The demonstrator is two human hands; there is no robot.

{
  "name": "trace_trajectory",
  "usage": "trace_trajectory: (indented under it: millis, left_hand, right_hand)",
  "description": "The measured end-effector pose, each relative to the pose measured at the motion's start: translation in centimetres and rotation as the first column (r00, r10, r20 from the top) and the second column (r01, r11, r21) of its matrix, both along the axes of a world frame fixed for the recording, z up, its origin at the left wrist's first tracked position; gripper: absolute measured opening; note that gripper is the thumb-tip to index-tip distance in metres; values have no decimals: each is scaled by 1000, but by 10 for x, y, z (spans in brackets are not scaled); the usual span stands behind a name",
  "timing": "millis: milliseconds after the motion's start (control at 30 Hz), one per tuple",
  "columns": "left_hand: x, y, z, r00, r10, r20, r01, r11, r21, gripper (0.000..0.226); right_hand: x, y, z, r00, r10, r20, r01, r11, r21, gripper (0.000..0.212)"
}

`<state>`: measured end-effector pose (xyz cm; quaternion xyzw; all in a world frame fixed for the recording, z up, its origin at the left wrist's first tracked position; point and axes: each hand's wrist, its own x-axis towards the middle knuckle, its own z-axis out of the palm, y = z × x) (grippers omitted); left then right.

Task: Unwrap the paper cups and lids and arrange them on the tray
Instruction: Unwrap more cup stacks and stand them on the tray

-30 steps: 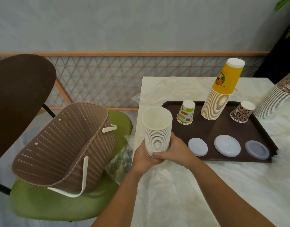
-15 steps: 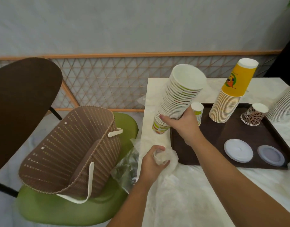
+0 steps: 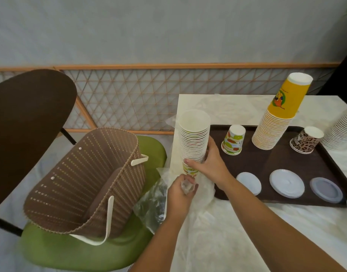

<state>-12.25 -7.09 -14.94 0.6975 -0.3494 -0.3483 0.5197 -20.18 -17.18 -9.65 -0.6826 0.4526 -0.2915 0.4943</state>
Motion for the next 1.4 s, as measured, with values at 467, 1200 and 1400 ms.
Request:
trace_trajectory:
  millis: [467,1200,1400]
  left_hand:
    - [-18,25,100,965,-247,85,260,875,-410,36]
    - [-43,70,76,630,75,-773,51,989,137,19]
    - [-60,78,74,697,19,-716,151,973,173,14]
  right_hand:
    - [-79,82,43,977,-214,23,214,951,-221,31]
    - [-176,113,107,568,-493,658,408,864,296,16]
    - [-223,125,99,518,-568,639,456,816,355,36]
